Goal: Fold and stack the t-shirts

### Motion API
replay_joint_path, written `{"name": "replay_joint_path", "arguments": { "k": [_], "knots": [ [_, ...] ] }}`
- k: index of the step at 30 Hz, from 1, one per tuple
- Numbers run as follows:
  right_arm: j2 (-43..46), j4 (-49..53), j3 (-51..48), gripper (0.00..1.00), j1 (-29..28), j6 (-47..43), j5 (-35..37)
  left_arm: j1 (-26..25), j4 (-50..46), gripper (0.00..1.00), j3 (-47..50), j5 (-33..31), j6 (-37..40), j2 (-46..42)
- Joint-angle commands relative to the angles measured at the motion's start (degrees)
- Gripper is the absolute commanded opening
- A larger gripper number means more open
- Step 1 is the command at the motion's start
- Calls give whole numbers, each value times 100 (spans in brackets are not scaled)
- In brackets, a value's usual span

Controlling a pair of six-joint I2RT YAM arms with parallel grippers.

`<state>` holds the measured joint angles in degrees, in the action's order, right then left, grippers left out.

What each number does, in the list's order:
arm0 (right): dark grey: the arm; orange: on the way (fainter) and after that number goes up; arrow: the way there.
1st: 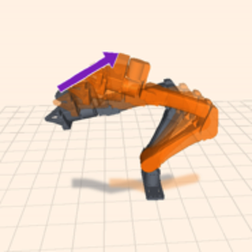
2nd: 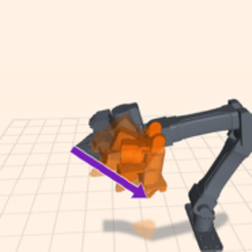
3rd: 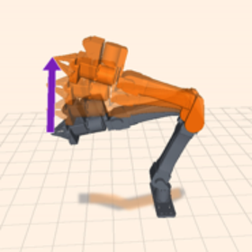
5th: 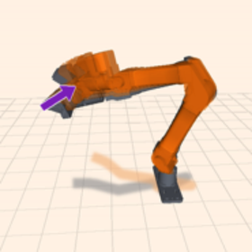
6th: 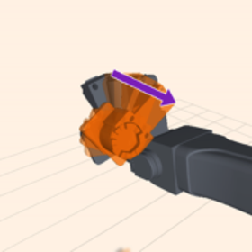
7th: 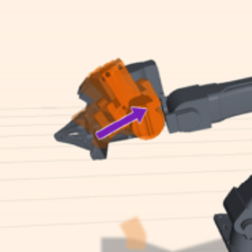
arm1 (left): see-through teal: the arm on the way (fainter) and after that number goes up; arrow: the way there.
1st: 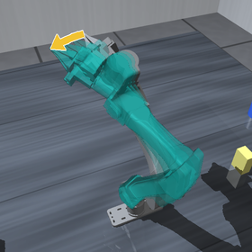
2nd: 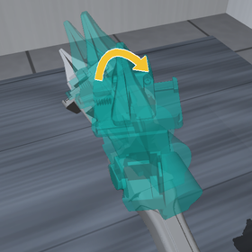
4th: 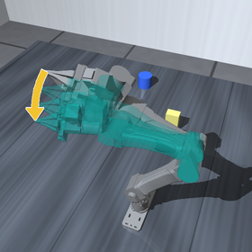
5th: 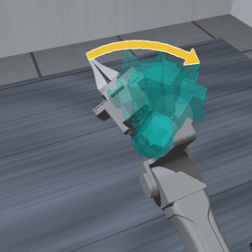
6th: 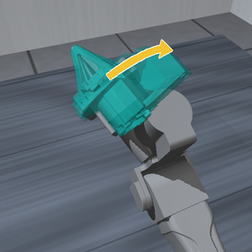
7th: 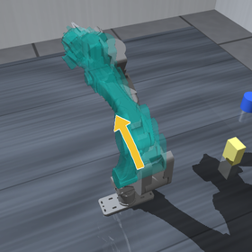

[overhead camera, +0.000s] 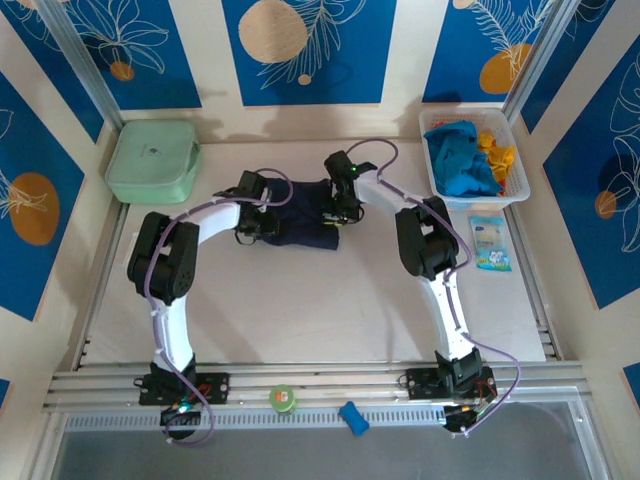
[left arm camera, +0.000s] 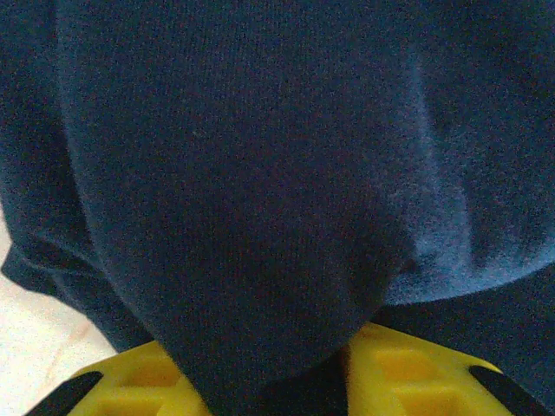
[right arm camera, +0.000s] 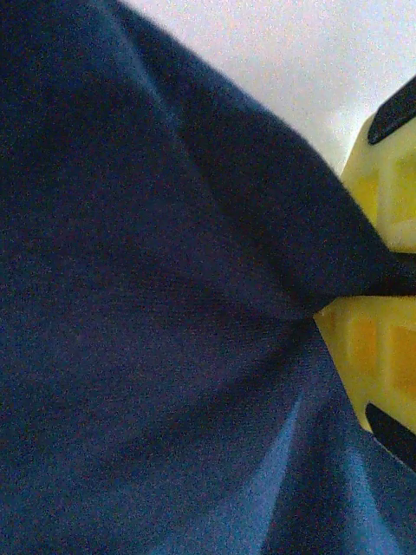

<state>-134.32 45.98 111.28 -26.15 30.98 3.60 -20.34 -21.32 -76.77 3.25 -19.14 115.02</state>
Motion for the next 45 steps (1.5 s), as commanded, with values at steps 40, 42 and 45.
{"name": "replay_joint_path", "arguments": {
  "k": [40,42,45],
  "knots": [
    [-2111,46,4735,48,1549,-455,-1237,335,-2388,60,-6113,987,483,3149],
    [-1871,159,4708,54,1559,-517,-1247,335,-2408,62,-6113,1065,507,2858],
    [-1416,360,4541,68,1544,-638,-1191,320,-2528,66,-6027,1115,570,2430]
  ]
}}
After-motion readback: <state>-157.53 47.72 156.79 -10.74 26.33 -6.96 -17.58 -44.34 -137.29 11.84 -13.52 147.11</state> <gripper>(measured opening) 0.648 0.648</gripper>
